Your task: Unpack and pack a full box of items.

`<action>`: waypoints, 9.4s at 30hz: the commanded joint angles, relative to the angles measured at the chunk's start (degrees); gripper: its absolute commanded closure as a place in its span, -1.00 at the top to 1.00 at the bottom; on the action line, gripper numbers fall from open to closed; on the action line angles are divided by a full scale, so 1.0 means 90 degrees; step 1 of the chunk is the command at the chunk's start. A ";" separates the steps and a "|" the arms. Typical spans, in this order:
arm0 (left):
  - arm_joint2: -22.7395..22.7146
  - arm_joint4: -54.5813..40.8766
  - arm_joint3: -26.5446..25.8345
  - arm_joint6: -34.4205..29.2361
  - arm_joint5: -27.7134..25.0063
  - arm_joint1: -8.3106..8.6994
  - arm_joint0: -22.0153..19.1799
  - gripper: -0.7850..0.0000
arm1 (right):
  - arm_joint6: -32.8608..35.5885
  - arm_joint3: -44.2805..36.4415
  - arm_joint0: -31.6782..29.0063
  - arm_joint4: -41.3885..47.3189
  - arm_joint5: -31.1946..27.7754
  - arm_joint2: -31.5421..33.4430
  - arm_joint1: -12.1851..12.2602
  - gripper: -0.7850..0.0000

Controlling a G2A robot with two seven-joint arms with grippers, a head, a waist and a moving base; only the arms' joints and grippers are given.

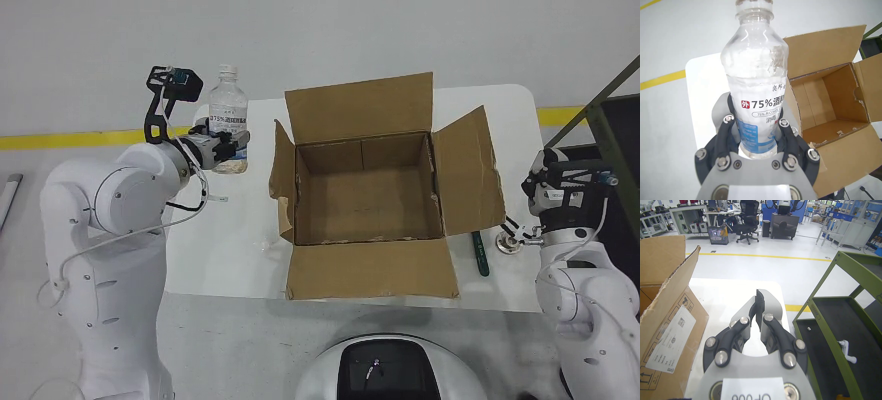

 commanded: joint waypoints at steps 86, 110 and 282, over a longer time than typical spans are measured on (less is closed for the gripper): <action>0.4185 -0.1234 0.1486 0.0241 0.3470 -0.1031 -0.1039 -1.00 | 0.0000 0.0000 0.0000 0.0000 0.0000 0.0000 0.0000 -1.00; 0.5271 -0.1476 0.3553 0.0738 0.3969 -0.1393 -0.1721 -1.00 | 0.0000 0.0000 0.0000 0.0000 0.0000 0.0000 0.0000 -1.00; 0.5042 -0.3979 0.1563 0.3135 0.6363 0.1734 -0.2051 1.00 | 0.8287 0.0524 0.1356 0.0478 0.0443 -0.1385 0.0520 -0.02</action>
